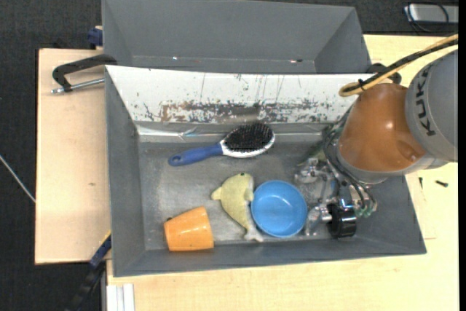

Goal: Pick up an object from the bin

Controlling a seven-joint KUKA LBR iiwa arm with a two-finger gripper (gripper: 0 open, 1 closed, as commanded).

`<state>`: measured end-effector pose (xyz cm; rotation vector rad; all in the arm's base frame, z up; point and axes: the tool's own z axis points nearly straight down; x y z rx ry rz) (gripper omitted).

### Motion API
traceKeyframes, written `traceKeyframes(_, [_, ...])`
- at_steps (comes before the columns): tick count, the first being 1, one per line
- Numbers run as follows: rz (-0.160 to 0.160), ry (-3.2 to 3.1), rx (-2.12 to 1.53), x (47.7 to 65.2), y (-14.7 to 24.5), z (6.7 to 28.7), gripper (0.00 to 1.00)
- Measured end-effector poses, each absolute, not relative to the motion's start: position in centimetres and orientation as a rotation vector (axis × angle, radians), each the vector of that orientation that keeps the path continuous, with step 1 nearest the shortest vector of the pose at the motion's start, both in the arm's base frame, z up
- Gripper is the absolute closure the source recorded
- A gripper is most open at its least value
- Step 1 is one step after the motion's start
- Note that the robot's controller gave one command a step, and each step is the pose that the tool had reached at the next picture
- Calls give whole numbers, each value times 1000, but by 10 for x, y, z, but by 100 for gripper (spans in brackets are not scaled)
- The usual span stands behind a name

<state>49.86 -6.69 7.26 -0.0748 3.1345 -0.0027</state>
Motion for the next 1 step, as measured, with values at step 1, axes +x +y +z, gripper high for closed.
traceKeyframes(1, [-3,3132,118,501,-46,73,0])
